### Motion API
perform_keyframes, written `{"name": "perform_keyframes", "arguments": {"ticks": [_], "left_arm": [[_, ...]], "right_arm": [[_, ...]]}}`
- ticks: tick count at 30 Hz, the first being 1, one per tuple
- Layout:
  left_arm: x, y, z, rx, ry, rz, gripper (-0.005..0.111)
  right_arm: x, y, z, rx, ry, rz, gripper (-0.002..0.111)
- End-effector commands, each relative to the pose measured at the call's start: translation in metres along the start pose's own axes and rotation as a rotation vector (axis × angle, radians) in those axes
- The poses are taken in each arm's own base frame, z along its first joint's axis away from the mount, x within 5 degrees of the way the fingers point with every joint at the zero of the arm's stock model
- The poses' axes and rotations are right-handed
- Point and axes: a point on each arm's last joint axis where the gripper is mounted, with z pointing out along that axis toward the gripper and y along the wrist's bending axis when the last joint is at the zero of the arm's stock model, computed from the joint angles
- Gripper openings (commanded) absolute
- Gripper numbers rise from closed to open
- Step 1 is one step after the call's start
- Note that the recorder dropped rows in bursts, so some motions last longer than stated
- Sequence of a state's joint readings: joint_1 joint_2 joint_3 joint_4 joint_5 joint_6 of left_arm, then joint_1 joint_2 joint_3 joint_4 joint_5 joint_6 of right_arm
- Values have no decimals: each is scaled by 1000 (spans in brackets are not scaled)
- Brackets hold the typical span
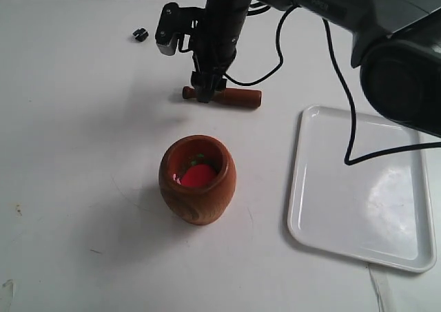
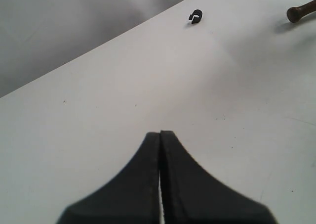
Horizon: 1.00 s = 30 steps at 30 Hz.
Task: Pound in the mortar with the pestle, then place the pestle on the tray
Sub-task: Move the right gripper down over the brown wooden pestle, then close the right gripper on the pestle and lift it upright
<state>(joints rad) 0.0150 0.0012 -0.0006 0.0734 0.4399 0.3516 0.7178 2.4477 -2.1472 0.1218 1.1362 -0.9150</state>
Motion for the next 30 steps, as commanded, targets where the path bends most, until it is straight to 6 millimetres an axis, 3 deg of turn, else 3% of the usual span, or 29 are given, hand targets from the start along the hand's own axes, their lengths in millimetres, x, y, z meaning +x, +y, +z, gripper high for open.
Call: {"name": "perform_keyframes", "arguments": {"ticks": [1,23,26,30], "left_arm": [[0,-1,0,8,-7,-12,0],[0,-1,0,8,-7,-12,0],[0,-1,0,8,-7,-12,0],[0,-1,0,8,-7,-12,0]], "right_arm": [[-1,0,4,-4,-10,-6,69],[3,-2,36,-1,9,-12,63],[3,-3,36,5,4,-12,53],[2,-6,36,39,-5,-16,22]]}}
